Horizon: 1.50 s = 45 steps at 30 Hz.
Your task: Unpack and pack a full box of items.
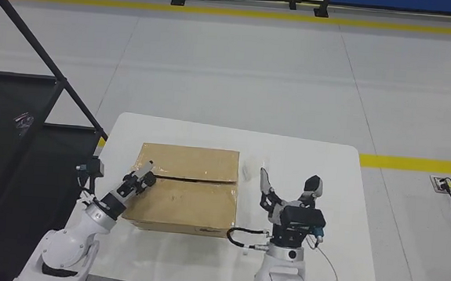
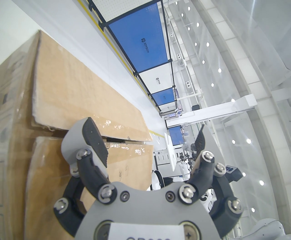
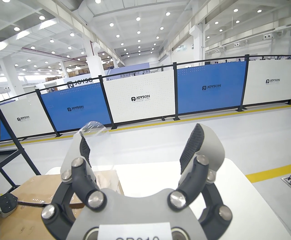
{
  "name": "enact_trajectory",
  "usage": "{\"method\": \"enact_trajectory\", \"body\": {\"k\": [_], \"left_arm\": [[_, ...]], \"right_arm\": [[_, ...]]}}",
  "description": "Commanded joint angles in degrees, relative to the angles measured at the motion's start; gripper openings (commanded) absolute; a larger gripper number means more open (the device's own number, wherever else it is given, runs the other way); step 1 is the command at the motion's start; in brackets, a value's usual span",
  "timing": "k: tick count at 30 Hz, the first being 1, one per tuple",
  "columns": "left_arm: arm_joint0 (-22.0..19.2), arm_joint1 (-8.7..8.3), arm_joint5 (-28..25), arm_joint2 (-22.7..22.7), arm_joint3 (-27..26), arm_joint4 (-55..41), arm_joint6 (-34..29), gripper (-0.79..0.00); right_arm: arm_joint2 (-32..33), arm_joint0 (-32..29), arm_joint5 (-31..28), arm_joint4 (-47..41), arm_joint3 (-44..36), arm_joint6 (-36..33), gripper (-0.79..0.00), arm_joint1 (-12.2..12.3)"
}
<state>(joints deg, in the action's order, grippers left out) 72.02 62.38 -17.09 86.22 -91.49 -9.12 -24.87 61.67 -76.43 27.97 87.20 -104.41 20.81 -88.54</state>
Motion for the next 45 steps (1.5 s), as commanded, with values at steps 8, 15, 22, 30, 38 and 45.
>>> {"method": "enact_trajectory", "body": {"k": [8,15,22,30,38,45], "left_arm": [[2.1,-0.07,-2.5,2.4,0.2,-2.4,-0.1,0.000],[3.3,-0.09,-4.7,3.8,1.4,-4.4,-1.0,0.000],[4.2,-0.11,-6.4,4.6,2.3,-4.9,-1.7,0.000],[7.3,-0.47,-12.7,6.4,1.2,-1.1,-3.8,0.000],[8.2,-0.92,-14.0,10.2,3.3,-13.0,-10.0,0.000],[8.8,-1.53,-15.9,12.8,5.4,-16.7,-17.7,0.000]], "right_arm": [[-4.9,1.9,3.4,8.3,-0.1,-4.7,0.000,-0.9],[-9.9,5.5,7.3,15.4,2.8,-10.6,0.000,-2.4],[-11.2,6.3,6.9,17.5,3.0,-13.2,0.000,-3.2],[-7.2,2.4,-3.2,19.7,0.2,-17.0,0.000,-2.1],[-4.1,0.5,-14.7,20.1,0.0,-17.1,0.000,-1.0],[-2.6,0.8,-33.0,26.4,-3.5,-27.2,0.000,0.5]]}}
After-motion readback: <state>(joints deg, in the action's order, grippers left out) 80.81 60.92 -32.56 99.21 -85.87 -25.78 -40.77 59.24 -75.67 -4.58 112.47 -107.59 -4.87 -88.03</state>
